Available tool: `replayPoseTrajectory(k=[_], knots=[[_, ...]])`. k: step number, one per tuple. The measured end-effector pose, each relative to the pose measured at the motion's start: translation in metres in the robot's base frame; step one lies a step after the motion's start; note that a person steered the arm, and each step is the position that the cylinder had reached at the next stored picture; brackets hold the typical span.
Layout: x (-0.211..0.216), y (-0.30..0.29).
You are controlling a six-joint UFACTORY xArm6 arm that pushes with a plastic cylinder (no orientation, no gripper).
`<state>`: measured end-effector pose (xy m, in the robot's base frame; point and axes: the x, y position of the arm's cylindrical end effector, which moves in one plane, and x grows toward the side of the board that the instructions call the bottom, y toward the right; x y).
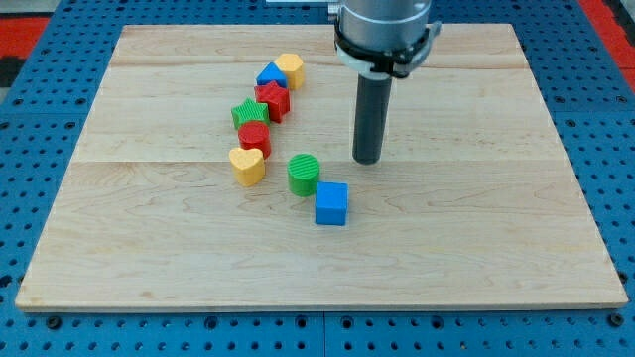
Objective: Move your arm towards the green circle
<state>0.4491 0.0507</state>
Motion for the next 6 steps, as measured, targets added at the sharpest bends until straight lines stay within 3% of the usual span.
replayPoseTrajectory(k=[2,3,4,5,6], knots=[[0.06,-0.045],[0.071,-0.083],[0.07,-0.07],[0.05,-0.013],[0.027,-0.009]])
